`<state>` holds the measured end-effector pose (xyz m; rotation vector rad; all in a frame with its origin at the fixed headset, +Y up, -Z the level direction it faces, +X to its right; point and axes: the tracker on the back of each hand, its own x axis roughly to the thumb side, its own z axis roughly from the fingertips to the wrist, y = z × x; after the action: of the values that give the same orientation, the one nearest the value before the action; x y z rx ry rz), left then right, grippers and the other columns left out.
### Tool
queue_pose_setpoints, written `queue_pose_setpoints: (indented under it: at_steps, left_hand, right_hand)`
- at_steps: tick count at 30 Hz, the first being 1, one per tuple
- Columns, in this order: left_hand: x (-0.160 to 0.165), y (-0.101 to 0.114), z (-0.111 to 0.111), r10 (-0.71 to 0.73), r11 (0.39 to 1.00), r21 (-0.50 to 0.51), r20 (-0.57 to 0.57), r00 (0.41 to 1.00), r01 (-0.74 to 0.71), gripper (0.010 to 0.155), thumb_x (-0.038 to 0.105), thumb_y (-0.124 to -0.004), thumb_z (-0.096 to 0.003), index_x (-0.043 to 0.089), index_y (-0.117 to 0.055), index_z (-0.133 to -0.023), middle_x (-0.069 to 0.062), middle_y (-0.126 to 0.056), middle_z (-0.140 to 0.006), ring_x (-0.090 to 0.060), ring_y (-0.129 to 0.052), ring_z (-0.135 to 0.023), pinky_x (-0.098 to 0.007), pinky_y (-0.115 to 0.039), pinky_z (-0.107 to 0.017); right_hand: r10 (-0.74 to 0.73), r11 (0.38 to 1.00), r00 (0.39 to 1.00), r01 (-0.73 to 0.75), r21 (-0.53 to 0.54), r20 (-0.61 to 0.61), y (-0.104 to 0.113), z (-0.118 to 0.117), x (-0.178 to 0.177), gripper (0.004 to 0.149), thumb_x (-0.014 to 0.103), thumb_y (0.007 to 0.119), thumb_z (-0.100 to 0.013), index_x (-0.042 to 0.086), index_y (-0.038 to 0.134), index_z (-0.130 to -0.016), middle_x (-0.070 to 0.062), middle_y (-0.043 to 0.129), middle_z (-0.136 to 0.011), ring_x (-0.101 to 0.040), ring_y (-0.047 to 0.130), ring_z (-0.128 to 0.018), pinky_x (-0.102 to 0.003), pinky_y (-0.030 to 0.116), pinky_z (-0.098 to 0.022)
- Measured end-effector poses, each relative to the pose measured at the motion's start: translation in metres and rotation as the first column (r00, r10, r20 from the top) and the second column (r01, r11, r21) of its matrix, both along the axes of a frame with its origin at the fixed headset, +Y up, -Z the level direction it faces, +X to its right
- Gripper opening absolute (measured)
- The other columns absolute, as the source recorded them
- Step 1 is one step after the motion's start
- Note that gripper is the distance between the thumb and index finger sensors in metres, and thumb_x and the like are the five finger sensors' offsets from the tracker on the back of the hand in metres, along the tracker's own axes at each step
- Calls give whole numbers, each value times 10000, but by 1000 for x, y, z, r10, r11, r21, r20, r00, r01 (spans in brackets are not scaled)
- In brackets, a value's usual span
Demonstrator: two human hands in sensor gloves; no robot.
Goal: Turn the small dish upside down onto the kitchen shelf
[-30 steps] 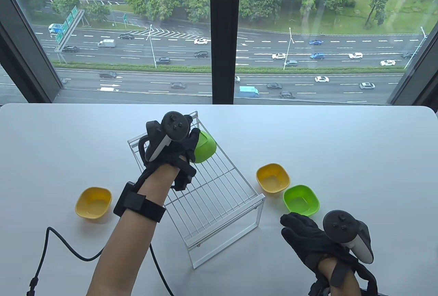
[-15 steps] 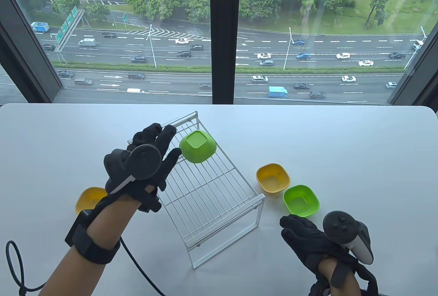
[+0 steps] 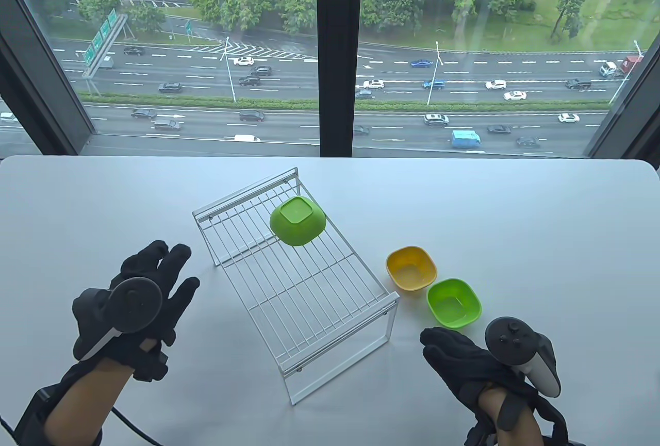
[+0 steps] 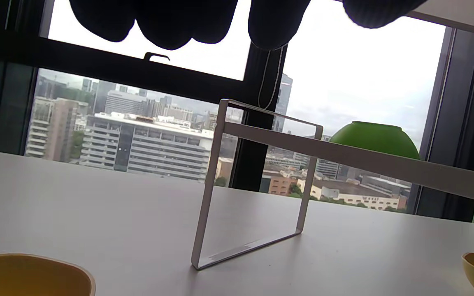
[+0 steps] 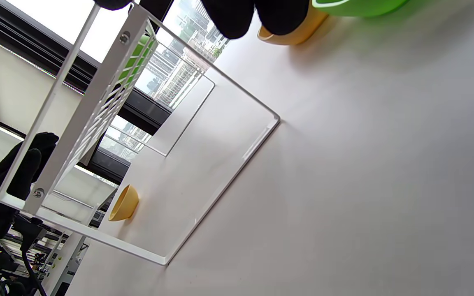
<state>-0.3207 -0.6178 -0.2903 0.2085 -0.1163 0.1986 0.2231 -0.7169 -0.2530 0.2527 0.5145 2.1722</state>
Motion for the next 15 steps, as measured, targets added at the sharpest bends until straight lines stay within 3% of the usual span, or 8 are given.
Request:
queue_pose_setpoints:
  at_steps: [7,15]
  left_hand:
    - [-28,-29,3,13,993,-119,-71,997,-21,690,591,-650,-471,271,-649,-1082,-133,-564,-1164,-418,-647,-978,-625,-644,-717]
    - [-44,-45,-1,35,972,-227,-119,992,-61,695,595,-652,-461,281,-648,-1081,-128,-564,-1168,-426,-637,-990,-643,-614,-729]
  right_hand:
    - [9,1000,1000,-9,-23,-1,-1,1,-1,743,621,609,-524,135,533,-1080,-198,457,-1164,-465,308,-1042,-647,259,-711]
    - [15,999,1000,-15,-33,-2,-2,2,-1,743,623,608,-523,135,536,-1080,-198,463,-1164,-466,315,-1043,-657,224,-700]
